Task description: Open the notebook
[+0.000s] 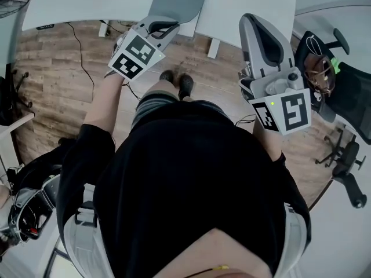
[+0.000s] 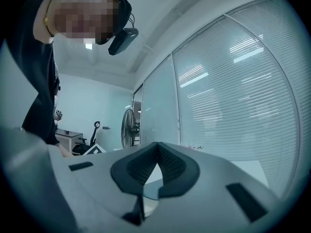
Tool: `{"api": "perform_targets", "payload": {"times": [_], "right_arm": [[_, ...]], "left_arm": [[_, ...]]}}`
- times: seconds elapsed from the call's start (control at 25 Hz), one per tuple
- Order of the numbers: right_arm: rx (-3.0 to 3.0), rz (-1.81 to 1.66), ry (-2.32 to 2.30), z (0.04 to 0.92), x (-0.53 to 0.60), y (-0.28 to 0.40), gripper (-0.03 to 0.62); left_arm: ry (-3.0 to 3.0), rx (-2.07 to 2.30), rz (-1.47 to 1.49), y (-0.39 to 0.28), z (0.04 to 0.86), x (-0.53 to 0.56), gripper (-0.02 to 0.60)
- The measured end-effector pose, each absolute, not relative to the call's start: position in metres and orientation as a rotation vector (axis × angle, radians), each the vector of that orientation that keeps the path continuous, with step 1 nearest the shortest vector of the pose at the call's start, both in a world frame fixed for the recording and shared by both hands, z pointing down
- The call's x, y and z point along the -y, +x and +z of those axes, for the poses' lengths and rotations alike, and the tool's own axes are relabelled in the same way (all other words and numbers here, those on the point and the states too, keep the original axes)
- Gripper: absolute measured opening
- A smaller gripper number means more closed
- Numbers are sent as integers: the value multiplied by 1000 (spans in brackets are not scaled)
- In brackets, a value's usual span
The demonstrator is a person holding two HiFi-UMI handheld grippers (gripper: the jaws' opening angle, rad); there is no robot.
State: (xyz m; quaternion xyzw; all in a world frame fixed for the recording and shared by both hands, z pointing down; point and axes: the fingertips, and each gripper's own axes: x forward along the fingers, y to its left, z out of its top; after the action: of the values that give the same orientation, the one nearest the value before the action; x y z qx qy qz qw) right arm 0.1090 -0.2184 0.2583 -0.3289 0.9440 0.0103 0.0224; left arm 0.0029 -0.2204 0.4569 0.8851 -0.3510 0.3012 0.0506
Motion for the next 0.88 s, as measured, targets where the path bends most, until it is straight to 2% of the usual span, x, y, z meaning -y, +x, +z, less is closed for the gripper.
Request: {"api": "perform_targets", "payload": {"times": [0.64, 0.88], "right_arm": [[-2919, 55, -982, 243, 232, 60, 5], [-2926, 51, -973, 242, 226, 32, 5]], "left_arm": [[2408, 1352, 95, -61, 394, 237, 25], [2353, 1365, -43, -86, 386, 233, 23]]}}
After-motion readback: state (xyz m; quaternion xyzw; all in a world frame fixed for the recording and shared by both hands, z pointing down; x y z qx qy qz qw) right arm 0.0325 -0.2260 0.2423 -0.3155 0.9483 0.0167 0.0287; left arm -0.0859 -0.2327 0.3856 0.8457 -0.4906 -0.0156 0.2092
